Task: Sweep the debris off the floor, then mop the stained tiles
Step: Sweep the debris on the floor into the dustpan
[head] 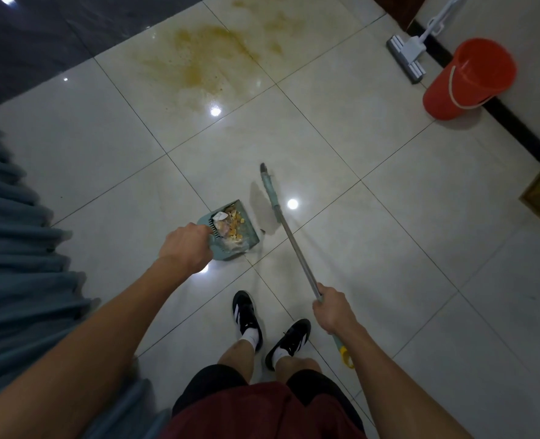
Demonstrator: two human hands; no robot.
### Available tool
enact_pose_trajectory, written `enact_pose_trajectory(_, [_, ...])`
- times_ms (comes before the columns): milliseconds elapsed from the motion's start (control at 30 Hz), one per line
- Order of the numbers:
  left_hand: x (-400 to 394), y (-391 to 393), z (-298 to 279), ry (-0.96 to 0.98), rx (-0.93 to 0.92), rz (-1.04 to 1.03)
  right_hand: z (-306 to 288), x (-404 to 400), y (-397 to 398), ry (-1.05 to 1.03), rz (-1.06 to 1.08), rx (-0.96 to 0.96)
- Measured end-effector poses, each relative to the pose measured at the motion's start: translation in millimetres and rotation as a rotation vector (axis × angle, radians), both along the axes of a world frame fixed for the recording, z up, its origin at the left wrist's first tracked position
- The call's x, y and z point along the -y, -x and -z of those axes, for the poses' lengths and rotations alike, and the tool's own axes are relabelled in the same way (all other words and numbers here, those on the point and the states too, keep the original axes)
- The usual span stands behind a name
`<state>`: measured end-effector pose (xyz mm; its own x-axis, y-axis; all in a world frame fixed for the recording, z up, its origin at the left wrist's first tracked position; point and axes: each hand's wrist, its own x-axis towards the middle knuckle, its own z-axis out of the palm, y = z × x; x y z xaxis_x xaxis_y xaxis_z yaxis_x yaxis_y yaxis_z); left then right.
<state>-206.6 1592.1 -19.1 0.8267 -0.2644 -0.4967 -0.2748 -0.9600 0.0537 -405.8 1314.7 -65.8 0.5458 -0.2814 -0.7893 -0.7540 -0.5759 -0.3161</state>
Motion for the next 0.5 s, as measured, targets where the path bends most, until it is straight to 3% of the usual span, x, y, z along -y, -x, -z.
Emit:
enact_pose_trajectory(167, [-3.9, 4.0, 5.0, -0.002, 0.008, -0.016, 8.0, -5.3, -0.3, 0.040, -0.035, -0.062])
enact_pose_trajectory(500, [-3.8, 12.6, 24.2, 0.020, -0.008, 0.006, 11.8, -36.5, -7.2, -0.230, 0.152, -0.052])
